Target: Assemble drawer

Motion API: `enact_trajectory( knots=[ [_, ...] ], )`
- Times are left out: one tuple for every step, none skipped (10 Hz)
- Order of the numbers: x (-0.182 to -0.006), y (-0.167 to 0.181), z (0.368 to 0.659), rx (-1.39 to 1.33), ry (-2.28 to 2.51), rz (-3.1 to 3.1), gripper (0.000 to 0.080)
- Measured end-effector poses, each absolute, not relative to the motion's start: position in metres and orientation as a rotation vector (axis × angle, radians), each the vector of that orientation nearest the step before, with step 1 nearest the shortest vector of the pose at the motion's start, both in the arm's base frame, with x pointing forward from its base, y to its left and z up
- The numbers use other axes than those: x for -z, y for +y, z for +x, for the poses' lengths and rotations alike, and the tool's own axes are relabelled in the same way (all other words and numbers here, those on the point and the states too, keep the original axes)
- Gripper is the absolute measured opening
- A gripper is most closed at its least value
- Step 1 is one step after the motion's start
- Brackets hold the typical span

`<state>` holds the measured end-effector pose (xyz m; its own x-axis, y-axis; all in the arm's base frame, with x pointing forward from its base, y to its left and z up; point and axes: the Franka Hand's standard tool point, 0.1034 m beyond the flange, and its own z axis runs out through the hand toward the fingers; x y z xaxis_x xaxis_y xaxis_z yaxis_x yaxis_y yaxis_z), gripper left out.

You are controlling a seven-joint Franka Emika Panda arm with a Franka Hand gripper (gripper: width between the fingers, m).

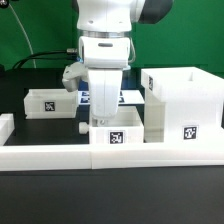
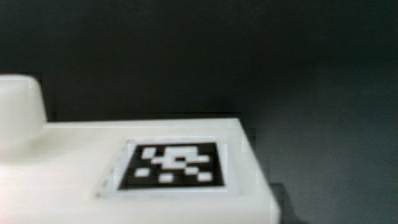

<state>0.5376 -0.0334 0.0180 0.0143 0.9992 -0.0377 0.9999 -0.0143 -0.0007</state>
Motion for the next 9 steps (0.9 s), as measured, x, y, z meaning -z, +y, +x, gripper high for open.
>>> enact_trajectory(
  knots=[
    [-0.018,-0.033,0.537,0.046,2.187,2.222,0.0042],
    [-0.019,-0.027,0.541,0.018,2.187,2.199,0.0042],
    [-0.020,-0.021,0.543,0.025,2.211,2.179,0.0042],
    [-0.019,-0.018,0.543,0.044,2.233,2.173,0.0042],
    [-0.019,-0.019,0.543,0.045,2.229,2.178,0.0042],
    [-0.019,-0.020,0.543,0.046,2.228,2.180,0.0042],
    [-0.018,-0.020,0.542,0.047,2.228,2.180,0.0042],
    [-0.016,-0.019,0.541,0.053,2.232,2.182,0.0042],
    [-0.014,-0.020,0.540,0.060,2.236,2.184,0.0042]
  ],
)
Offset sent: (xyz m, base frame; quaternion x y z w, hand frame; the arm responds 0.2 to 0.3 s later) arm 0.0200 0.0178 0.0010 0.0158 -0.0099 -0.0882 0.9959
